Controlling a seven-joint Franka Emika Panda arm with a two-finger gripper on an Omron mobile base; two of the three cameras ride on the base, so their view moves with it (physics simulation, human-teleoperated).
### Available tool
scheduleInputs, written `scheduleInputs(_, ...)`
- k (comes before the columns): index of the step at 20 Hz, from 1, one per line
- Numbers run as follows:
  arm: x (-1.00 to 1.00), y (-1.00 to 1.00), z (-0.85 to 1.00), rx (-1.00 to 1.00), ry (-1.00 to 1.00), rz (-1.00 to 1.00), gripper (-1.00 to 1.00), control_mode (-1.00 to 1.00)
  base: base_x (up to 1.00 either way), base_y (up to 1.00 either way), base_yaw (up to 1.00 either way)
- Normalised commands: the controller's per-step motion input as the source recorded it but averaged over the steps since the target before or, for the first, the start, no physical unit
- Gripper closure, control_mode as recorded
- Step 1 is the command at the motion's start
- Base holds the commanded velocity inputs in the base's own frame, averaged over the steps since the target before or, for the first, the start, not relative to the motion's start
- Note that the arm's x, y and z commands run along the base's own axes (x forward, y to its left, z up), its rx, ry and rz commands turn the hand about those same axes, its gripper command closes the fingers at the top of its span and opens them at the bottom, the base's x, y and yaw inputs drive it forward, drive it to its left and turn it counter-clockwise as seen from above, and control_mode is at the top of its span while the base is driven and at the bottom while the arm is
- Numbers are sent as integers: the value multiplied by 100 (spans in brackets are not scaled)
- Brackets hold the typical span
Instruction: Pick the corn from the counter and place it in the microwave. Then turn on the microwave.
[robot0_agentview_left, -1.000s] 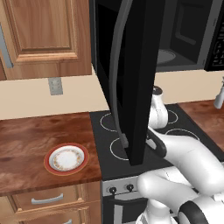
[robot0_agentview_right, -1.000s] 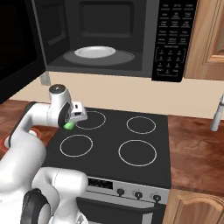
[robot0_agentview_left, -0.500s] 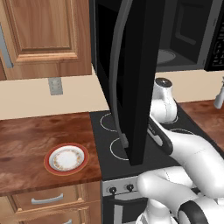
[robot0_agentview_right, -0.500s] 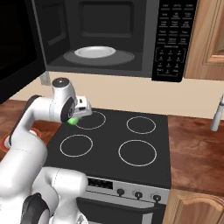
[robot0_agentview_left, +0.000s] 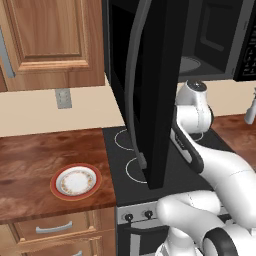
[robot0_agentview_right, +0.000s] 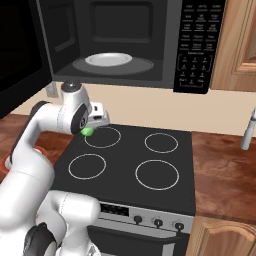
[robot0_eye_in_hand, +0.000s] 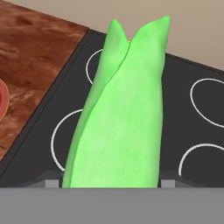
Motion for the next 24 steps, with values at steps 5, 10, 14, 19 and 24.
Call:
scheduleInputs(5,-6,-16,34,0,-5,-3,100,-100,0,0,0)
scheduleInputs(10,-7,-14,32,0,-4,-3,100,-100,0,0,0)
scheduleInputs(14,-7,-13,32,-1,-3,-3,100,-100,0,0,0)
scheduleInputs(19,-8,-10,31,-1,-3,-3,100,-100,0,0,0)
scheduleInputs(24,-5,-10,32,-2,-3,-3,100,-100,0,0,0)
